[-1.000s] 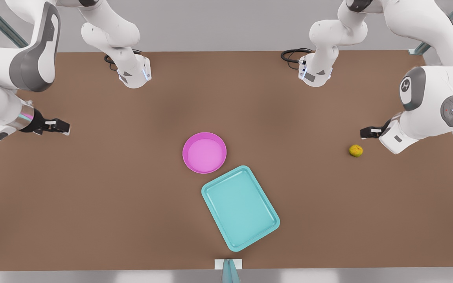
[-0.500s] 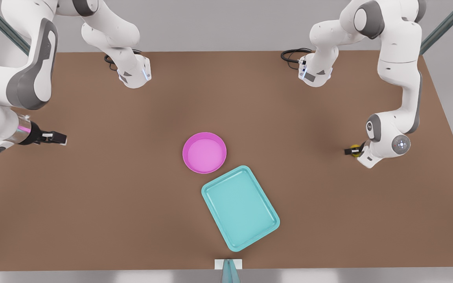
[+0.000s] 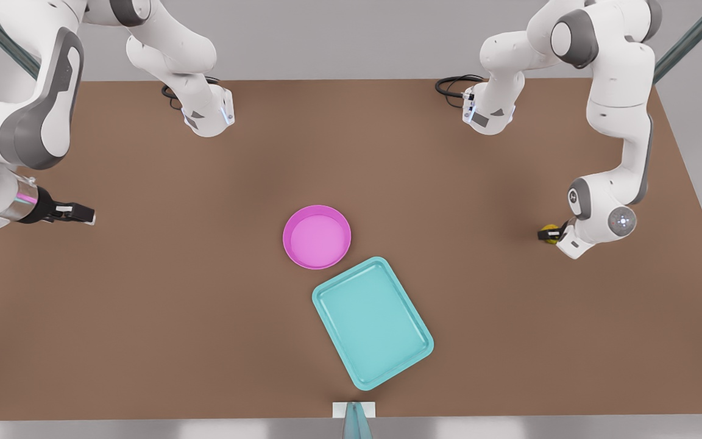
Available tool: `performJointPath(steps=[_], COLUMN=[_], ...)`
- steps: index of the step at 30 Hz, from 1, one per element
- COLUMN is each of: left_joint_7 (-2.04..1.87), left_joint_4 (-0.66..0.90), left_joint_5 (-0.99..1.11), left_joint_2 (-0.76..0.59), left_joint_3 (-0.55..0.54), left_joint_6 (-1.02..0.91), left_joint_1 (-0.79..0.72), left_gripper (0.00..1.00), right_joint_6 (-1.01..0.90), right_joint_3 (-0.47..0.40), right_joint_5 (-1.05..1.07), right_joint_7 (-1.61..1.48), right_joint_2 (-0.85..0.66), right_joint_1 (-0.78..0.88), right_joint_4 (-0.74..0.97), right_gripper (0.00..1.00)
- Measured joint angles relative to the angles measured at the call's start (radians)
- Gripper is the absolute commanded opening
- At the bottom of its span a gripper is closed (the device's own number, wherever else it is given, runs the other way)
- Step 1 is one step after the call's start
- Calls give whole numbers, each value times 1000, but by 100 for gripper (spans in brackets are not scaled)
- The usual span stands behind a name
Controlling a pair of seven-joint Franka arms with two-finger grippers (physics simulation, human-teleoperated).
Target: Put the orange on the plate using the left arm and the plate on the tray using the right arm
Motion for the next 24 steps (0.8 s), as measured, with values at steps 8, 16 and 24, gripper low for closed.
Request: performJointPath(steps=[8, 16, 24], left_joint_7=[22, 23, -113], left_joint_4=[-3, 1, 419], left_joint_5=[0, 9, -44], left_joint_2=[37, 21, 52], left_joint_3=[-2, -3, -104], left_joint_6=[8, 9, -189], left_joint_1=[-1, -2, -521], left_gripper=[100, 66, 68], right_joint_6=[-2, -2, -2], right_joint_3=[0, -1, -1], right_joint_5=[0, 0, 0], right_joint_7=[-3, -5, -6], right_joint_2=[1, 1, 1], right_joint_1=[0, 0, 0], right_joint_4=[0, 1, 1], right_gripper=[100, 100, 100])
